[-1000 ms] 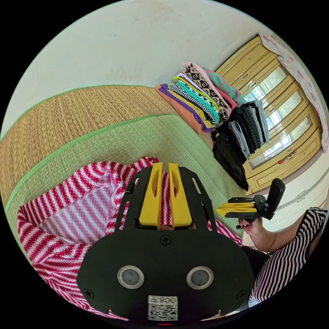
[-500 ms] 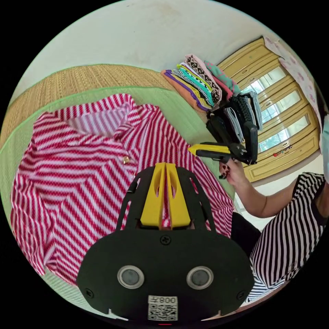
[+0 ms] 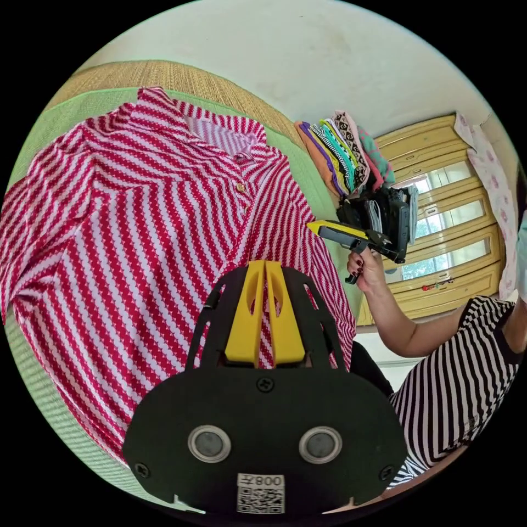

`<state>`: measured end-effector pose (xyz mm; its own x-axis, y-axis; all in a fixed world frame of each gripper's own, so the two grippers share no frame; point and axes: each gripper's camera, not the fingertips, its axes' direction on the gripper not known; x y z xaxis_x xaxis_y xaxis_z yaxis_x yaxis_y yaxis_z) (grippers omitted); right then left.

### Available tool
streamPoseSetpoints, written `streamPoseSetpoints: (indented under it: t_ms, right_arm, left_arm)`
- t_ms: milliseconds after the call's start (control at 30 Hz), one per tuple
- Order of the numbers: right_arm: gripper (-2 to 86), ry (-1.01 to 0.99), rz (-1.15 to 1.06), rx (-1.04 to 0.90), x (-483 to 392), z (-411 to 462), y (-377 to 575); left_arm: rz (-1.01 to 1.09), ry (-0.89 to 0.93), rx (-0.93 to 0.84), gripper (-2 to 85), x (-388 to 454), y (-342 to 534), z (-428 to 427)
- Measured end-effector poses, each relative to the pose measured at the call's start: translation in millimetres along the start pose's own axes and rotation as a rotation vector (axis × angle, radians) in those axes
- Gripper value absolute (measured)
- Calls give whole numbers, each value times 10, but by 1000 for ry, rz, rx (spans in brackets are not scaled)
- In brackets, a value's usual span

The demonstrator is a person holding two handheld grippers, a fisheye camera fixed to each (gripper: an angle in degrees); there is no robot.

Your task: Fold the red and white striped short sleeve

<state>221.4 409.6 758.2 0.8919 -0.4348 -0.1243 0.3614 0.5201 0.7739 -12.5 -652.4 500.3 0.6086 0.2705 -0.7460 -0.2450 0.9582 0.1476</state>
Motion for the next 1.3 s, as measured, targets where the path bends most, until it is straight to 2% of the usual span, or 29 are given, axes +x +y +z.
streamPoseSetpoints:
  t_ms: [133, 267, 367, 433, 567, 633, 667, 767, 833, 900, 967, 1167, 1300]
  right_arm:
    - [1, -44, -67, 30, -163, -132, -117]
    - [1, -143, -143, -20, -376, -30, -262]
    - [1, -218, -168, -33, -480, 6, -359]
    - [1, -234, -188, -52, -538, 36, -412]
    - [1, -260, -208, -78, -608, 71, -489]
    - [1, -271, -202, -92, -603, 98, -514]
    - [0, -278, -195, -102, -592, 117, -531]
    - [1, -296, -173, -113, -548, 141, -571]
    - [1, -307, -163, -113, -518, 147, -600]
    - [1, -311, -163, -115, -500, 156, -638]
    - [2, -297, -173, -116, -506, 176, -700]
    - [6, -337, -193, -105, -607, 244, -866]
    - [17, -361, -199, -69, -671, 222, -952]
  left_arm:
    - [-93, -49, 195, 13, -51, 405, -786]
    - [-331, -128, 437, 50, -467, 973, -1797]
    - [-494, -212, 547, 69, -870, 1247, -2469]
    - [-534, -285, 545, 76, -1042, 1263, -2778]
    - [-654, -502, 390, 81, -1314, 1073, -3135]
    - [-729, -482, 378, 69, -1461, 1071, -3167]
    - [-756, -443, 432, 57, -1504, 1115, -3215]
    - [-760, -268, 508, 24, -1575, 1206, -3240]
    - [-746, -232, 521, 15, -1509, 1238, -3249]
    - [-691, -178, 557, 10, -1365, 1261, -3298]
    - [-577, -102, 674, 7, -1030, 1315, -3461]
    - [-336, 8, 841, 4, -81, 1435, -3779]
    - [-198, -38, 834, 3, 648, 1512, -3602]
